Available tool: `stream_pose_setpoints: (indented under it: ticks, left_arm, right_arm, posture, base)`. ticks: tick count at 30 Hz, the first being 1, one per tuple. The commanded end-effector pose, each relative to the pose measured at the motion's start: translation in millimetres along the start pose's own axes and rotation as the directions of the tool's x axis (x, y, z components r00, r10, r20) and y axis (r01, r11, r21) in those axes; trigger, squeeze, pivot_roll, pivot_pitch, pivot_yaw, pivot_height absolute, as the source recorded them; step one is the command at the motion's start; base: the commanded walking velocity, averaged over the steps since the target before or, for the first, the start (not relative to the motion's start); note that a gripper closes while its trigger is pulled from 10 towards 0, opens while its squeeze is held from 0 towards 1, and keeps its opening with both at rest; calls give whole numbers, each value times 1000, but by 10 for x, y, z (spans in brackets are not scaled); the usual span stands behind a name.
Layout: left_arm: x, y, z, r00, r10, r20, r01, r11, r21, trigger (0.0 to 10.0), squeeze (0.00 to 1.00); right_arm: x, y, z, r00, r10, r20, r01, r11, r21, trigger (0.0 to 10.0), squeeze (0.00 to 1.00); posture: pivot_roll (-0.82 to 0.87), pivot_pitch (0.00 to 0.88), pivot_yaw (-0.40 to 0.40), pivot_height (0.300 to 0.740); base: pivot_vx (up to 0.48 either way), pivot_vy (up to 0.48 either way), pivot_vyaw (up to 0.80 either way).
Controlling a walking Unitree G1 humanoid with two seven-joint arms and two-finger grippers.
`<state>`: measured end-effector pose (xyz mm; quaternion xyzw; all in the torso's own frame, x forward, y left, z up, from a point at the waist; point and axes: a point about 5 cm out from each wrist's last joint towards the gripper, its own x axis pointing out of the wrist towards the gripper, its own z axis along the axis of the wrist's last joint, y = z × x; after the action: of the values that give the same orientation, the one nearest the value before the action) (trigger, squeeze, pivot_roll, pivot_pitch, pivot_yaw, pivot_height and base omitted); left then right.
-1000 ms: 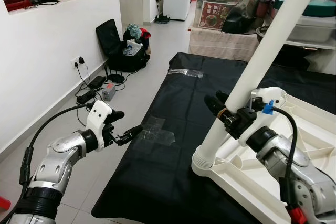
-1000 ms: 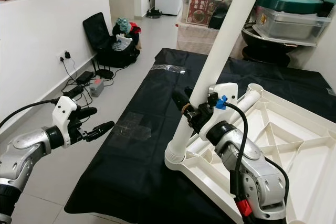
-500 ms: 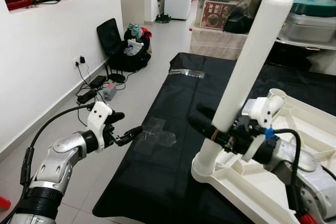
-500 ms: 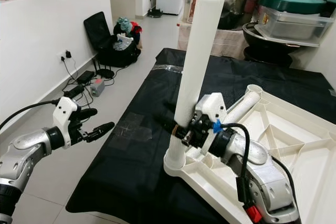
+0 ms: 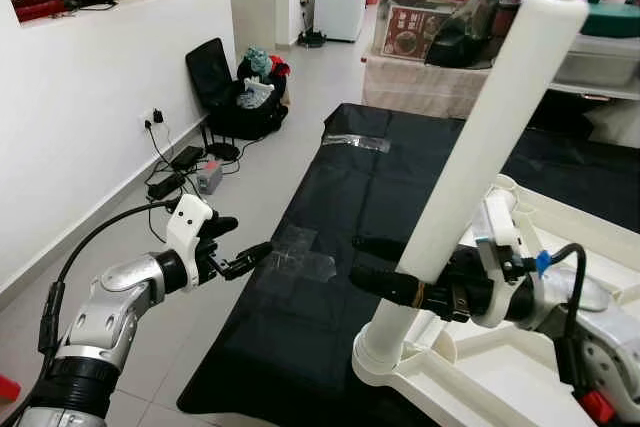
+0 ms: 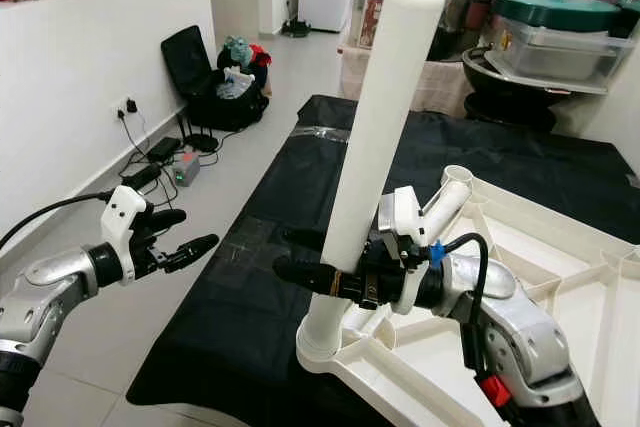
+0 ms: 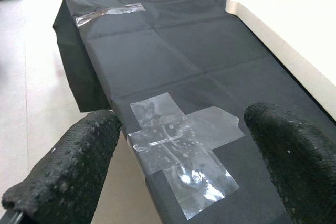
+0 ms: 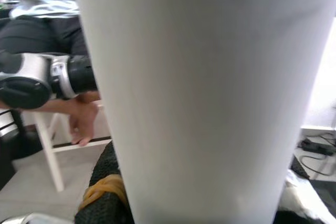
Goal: Building children table
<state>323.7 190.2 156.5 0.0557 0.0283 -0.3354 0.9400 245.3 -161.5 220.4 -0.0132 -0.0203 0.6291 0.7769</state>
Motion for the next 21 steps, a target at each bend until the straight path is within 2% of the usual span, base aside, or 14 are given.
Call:
stream_pose_setpoints:
  ticks: [1, 14, 21]
  left_arm:
    - [0, 9, -22, 1000, 3, -12, -3, 1000, -17, 10000, 0]
    - [44, -37, -39, 1000, -23, -21, 23, 999, -23, 10000, 0]
    - [56, -56, -47, 999, -31, -22, 30, 999, -27, 10000, 0]
  right_arm:
    - [57, 110, -382, 987, 130, -95, -110, 975, 195, 0, 0]
    - [49, 71, -366, 958, 242, -152, -210, 957, 201, 0, 0]
    - [99, 9, -346, 956, 262, -130, -229, 947, 226, 0, 0]
  posture:
    - [70, 0, -63, 740]
    - [60, 0, -60, 740]
    - [68, 0, -69, 740]
  base:
    - [0, 0, 0]
    - [0, 0, 0]
    - [0, 0, 0]
